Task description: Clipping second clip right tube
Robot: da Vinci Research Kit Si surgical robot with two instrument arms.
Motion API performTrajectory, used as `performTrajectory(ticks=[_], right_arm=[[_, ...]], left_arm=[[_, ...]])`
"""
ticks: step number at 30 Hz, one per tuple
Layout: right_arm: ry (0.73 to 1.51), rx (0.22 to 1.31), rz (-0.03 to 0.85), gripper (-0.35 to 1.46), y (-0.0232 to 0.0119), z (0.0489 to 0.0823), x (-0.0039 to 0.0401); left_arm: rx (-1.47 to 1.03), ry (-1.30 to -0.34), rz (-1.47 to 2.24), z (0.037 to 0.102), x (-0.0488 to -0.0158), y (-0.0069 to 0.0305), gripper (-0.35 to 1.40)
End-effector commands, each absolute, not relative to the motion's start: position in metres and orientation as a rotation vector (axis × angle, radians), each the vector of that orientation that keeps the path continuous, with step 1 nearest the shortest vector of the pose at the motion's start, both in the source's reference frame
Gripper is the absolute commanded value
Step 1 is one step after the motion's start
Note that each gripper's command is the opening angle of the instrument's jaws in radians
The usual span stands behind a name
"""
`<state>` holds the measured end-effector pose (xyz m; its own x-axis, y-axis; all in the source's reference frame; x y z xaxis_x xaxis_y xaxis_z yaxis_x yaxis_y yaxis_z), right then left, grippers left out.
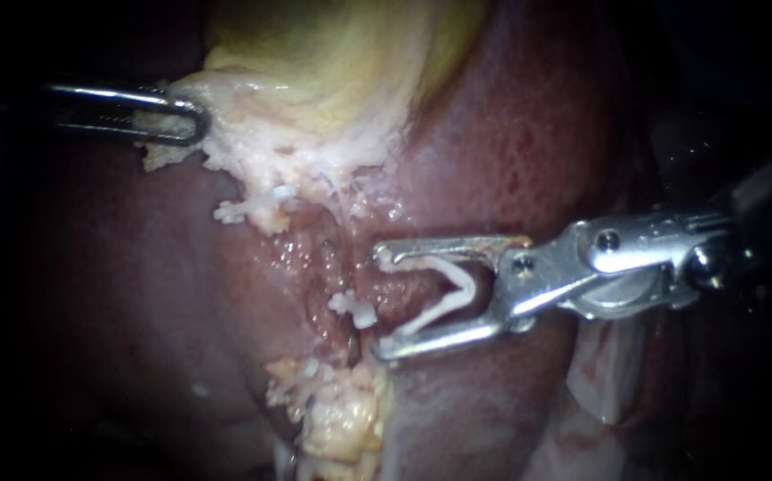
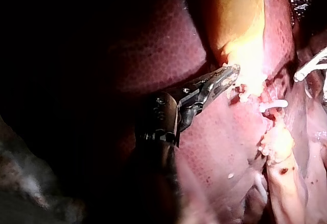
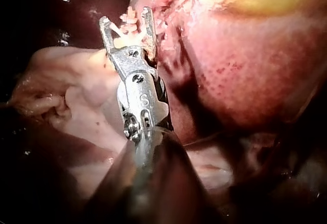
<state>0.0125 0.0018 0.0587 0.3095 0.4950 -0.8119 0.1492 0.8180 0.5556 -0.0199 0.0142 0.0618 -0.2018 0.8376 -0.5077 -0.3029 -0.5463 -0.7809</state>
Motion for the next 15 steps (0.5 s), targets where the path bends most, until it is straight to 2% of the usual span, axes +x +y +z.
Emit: performTrajectory(ticks=[1,15], right_arm=[[1.249,0.616,0.255,0.50,0.0015,0.0594,0.0124],[1.181,0.678,0.347,0.50,0.0005,0.0663,0.0128]], left_arm=[[-1.257,-0.685,1.844,0.0617,-0.0199,0.0142,-0.35],[-1.257,-0.684,1.844,0.0617,-0.0200,0.0141,-0.35]])
